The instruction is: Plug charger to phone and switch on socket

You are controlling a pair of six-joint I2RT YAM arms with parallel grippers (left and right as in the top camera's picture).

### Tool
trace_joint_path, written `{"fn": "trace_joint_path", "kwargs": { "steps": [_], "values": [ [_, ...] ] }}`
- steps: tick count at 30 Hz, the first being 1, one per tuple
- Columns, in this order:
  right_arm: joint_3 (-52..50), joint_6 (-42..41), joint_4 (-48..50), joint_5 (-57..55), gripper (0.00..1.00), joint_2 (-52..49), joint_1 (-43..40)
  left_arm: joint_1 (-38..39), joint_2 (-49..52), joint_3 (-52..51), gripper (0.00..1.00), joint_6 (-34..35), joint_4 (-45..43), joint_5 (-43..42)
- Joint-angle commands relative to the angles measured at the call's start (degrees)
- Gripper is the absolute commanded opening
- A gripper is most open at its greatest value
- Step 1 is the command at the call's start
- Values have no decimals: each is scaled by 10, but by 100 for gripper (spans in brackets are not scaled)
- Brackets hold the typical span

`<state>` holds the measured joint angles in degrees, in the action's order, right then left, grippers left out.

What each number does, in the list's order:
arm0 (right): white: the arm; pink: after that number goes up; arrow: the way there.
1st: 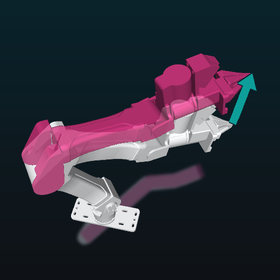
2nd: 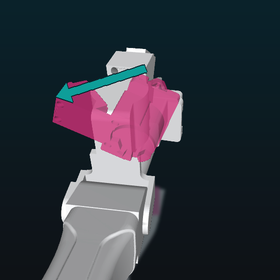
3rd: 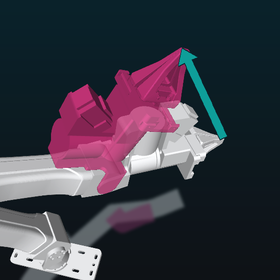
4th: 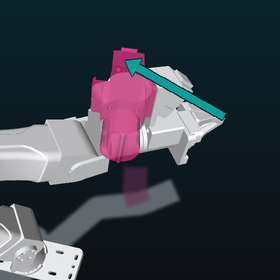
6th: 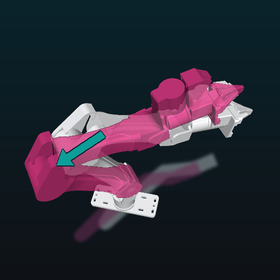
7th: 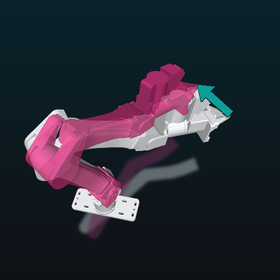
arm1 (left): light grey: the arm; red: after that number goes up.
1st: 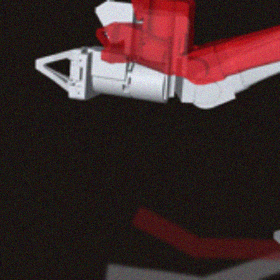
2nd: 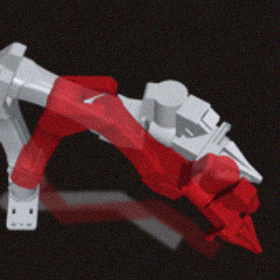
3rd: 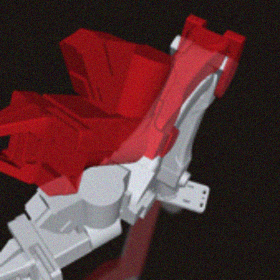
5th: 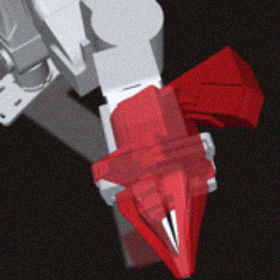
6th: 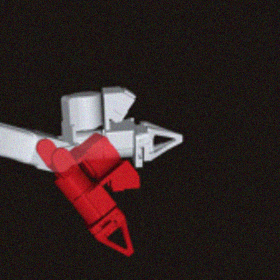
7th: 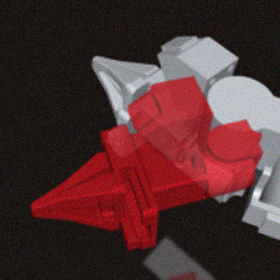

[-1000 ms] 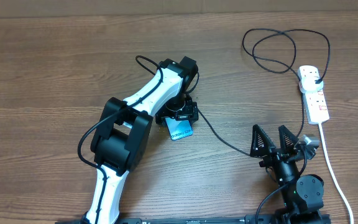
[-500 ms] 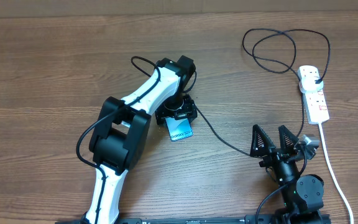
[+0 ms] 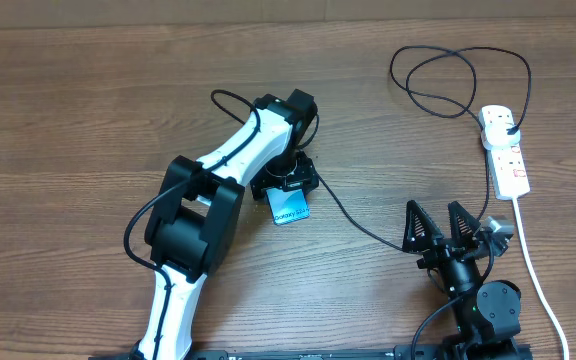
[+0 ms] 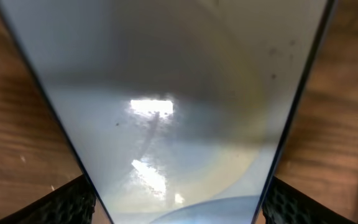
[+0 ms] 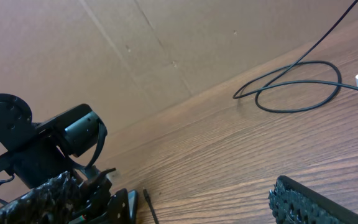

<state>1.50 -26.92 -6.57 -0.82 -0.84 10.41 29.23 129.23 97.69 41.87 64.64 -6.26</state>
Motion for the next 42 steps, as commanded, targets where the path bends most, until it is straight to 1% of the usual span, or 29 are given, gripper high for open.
{"fn": "trace_joint_path", "kwargs": {
  "steps": [1,4,9,15,20,32,37,38,42],
  "values": [
    [-3,4,3,1,100,7,-4,3,30,-19,87,2,-40,74],
    [-3,4,3,1,100,7,-4,3,31,-22,86,9,-57,86],
    [-3,4,3,1,100,7,-4,3,33,-25,84,9,-79,82],
    [-3,4,3,1,100,7,-4,3,36,-30,83,-33,-81,77],
    [-3,4,3,1,100,7,-4,4,36,-38,82,-46,-82,77],
    [-3,4,3,1,100,7,-4,4,36,-44,68,-46,-86,77],
    [-3,4,3,1,100,7,-4,3,36,-44,59,-46,-86,66],
    [-3,4,3,1,100,7,-4,3,36,-44,56,-46,-86,63],
    [-3,4,3,1,100,7,-4,3,36,-44,54,-46,-86,62]
  ]
}}
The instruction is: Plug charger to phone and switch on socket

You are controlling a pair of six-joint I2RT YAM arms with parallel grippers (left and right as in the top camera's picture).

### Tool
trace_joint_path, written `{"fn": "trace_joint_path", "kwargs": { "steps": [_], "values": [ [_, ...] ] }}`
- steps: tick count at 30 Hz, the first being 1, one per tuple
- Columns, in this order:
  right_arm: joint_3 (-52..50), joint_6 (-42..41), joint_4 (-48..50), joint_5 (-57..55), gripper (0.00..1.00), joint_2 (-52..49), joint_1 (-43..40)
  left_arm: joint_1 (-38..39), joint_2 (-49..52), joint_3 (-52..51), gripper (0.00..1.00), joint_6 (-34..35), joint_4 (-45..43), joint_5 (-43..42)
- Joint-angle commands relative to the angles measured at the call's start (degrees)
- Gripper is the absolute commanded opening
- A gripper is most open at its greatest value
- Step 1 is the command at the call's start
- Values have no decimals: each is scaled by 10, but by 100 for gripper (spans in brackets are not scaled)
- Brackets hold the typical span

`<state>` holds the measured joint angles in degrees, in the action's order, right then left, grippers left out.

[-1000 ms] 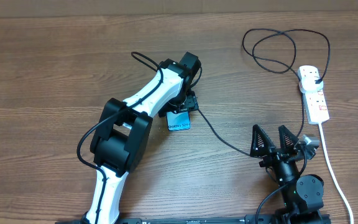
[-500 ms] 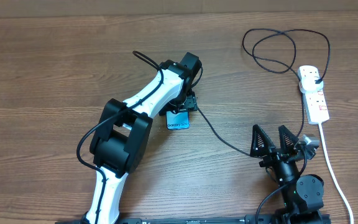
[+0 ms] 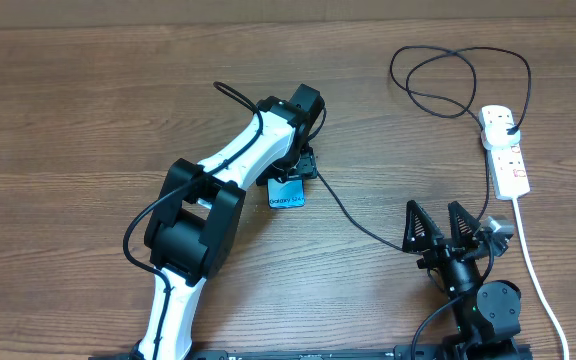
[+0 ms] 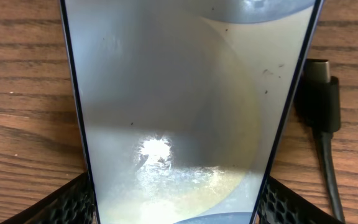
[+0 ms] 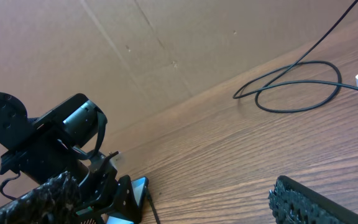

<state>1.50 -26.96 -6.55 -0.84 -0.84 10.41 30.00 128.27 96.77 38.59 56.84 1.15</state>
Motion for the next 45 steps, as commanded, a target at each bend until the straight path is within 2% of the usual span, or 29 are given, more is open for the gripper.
{"fn": "trace_joint_path", "kwargs": {
  "steps": [1,8,14,25,32,45],
  "values": [
    [-3,5,3,1,100,7,-4,-4,46,-35,53,-13,-8,-12],
    [-3,4,3,1,100,7,-4,-9,46,-35,48,-13,-8,-57],
    [-3,4,3,1,100,7,-4,-16,46,-34,43,-13,-5,-60],
    [-3,5,3,1,100,7,-4,-28,40,-28,25,-13,16,-87],
    [-3,5,3,1,100,7,-4,-31,38,39,19,-25,96,-87],
    [-3,5,3,1,100,7,-4,-31,38,163,17,-46,235,-104]
  ]
}}
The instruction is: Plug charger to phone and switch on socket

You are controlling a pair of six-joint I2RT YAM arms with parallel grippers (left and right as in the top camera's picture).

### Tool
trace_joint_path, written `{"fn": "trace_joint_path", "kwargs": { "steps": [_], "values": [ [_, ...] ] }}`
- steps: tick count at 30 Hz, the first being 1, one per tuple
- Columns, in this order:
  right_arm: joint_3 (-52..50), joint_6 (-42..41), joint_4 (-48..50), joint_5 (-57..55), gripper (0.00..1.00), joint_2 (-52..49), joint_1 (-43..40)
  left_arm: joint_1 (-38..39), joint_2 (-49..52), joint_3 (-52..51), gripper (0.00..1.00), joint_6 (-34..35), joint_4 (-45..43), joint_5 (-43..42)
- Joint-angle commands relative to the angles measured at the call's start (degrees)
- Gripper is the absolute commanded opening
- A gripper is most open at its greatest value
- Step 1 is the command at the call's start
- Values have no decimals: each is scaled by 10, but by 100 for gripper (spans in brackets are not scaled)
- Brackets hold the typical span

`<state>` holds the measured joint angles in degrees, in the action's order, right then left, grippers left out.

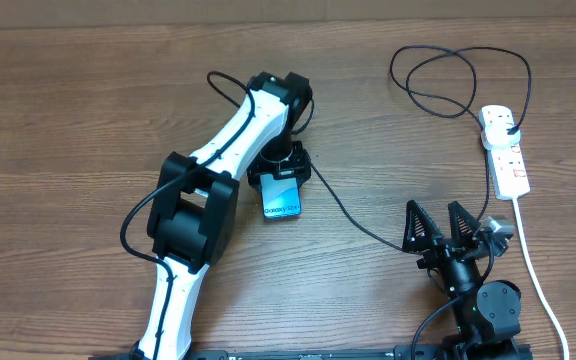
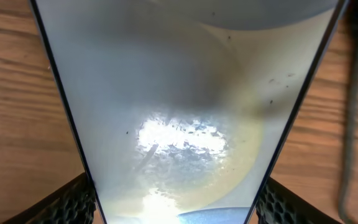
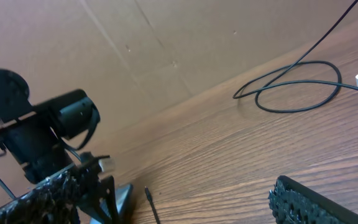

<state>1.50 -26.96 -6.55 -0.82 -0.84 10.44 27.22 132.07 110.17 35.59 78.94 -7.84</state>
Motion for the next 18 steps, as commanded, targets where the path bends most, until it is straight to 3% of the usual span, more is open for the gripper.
{"fn": "trace_joint_path", "kwargs": {
  "steps": [1,5,8,18],
  "values": [
    [-3,5,3,1,100,7,-4,-4,0,35,17,-25,19,-21],
    [-3,5,3,1,100,7,-4,-4,0,54,14,-57,37,-71],
    [-3,5,3,1,100,7,-4,-6,0,56,4,-76,40,-110],
    [-3,4,3,1,100,7,-4,-25,0,56,4,-78,88,-118]
  ]
}}
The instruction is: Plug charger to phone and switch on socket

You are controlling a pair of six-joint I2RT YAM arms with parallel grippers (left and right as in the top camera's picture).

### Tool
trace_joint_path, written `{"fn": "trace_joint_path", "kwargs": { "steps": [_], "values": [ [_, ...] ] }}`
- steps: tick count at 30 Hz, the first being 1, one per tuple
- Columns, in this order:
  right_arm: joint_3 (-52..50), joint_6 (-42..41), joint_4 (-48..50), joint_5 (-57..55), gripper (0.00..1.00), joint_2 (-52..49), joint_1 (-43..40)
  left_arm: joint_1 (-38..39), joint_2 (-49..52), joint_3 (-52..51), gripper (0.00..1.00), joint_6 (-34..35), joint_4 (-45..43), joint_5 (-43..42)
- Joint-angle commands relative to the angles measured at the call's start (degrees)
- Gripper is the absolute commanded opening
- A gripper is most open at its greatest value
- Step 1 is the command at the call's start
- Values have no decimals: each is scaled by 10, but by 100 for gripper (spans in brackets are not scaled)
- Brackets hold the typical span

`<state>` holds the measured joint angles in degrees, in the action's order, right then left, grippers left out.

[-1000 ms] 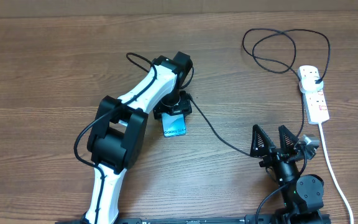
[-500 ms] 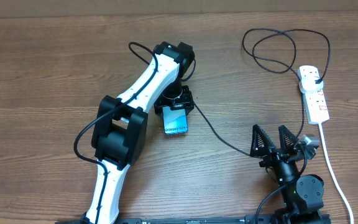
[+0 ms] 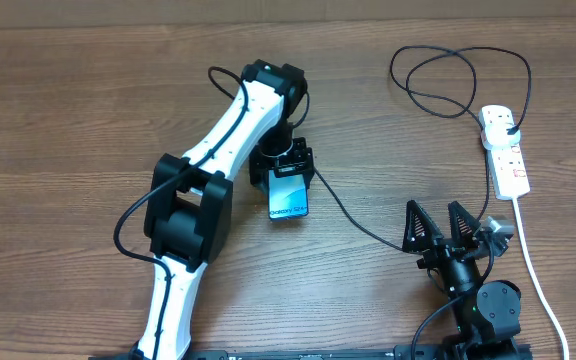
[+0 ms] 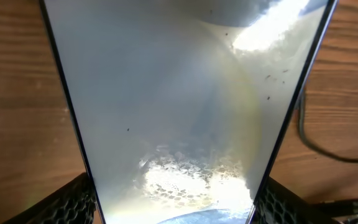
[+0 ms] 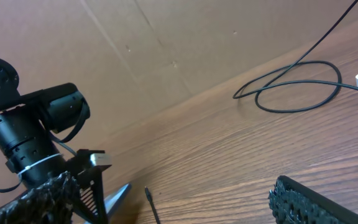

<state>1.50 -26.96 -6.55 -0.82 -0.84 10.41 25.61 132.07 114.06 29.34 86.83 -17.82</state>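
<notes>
A phone point(image 3: 290, 199) with a pale blue screen sits in my left gripper point(image 3: 284, 178), which is shut on its sides. Its glossy screen point(image 4: 179, 93) fills the left wrist view between the two fingers point(image 4: 67, 204). The black charger cable point(image 3: 368, 230) runs from the white power strip point(image 3: 505, 150) in loops to a free end right of the phone. A bend of this cable point(image 4: 319, 146) shows beside the phone, and its tip point(image 5: 150, 203) lies on the wood. My right gripper point(image 3: 438, 228) stands open near the front edge, nothing between its fingers point(image 5: 300, 200).
A plug sits in the far socket of the power strip, whose white lead point(image 3: 533, 265) runs to the front edge. Cable loops point(image 5: 297, 87) lie at the back right. A cardboard wall point(image 5: 166, 37) stands behind the wooden table point(image 3: 88, 120).
My left wrist has turned and the phone has shifted a little to the right. The glare on the screen has moved to its upper right. The right arm is still.
My left gripper was shut on the phone near the table's middle at every moment. It held the phone further back with the cable's plug beside it, then a little to the left, and now slightly right. The right gripper stayed open in place.
</notes>
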Motion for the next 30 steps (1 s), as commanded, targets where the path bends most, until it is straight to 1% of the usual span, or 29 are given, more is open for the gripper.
{"fn": "trace_joint_path", "kwargs": {
  "steps": [1,9,14,20,28,30],
  "values": [
    [-3,4,3,1,100,7,-4,-11,0,17,4,-16,15,-19],
    [-3,4,3,1,100,7,-4,-24,0,17,5,-72,50,-95],
    [-3,4,3,1,100,7,-4,-36,0,17,4,-76,61,-105],
    [-3,4,3,1,100,7,-4,-43,0,17,4,-97,72,-137],
    [-3,4,3,1,100,7,-4,-51,0,17,5,-96,87,-139],
    [-3,5,3,1,100,7,-4,-51,0,17,5,-97,88,-157]
  ]
}}
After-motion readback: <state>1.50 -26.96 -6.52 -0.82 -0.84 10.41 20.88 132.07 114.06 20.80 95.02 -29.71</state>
